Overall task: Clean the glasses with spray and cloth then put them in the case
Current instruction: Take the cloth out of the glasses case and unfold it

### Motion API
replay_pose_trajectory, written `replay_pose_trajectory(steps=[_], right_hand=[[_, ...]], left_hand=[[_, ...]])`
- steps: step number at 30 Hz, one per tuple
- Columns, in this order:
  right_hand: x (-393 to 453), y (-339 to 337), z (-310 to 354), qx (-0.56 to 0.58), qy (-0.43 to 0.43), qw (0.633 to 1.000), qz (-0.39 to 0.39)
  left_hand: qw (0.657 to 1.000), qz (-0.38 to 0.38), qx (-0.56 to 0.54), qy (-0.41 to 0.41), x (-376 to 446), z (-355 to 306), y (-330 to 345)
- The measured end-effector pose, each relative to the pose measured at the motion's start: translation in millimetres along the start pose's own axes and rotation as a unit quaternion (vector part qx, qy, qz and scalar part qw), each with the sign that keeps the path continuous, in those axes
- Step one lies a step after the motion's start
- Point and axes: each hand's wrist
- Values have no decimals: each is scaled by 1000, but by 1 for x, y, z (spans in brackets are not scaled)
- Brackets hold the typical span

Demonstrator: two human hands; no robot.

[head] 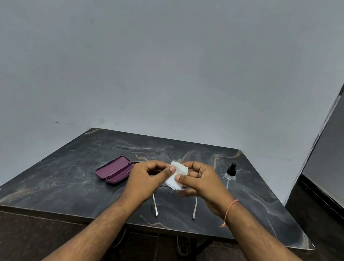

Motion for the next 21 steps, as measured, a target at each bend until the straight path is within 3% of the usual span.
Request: replay_pose_trajectory(steps=[11,21], right_hand=[[-8,5,-10,86,48,995,-27],[-1,27,-29,177,129,973,-78]], left_hand=[[1000,-22,4,-9,-3,13,3],[993,-31,88,70,3,32,-21]])
Point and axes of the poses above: each hand's wrist, its own x-axis towards the middle knuckle, its own y-axis out of the palm, z = x × y, and after that the axes turned 10 degrees about -y, right-handed
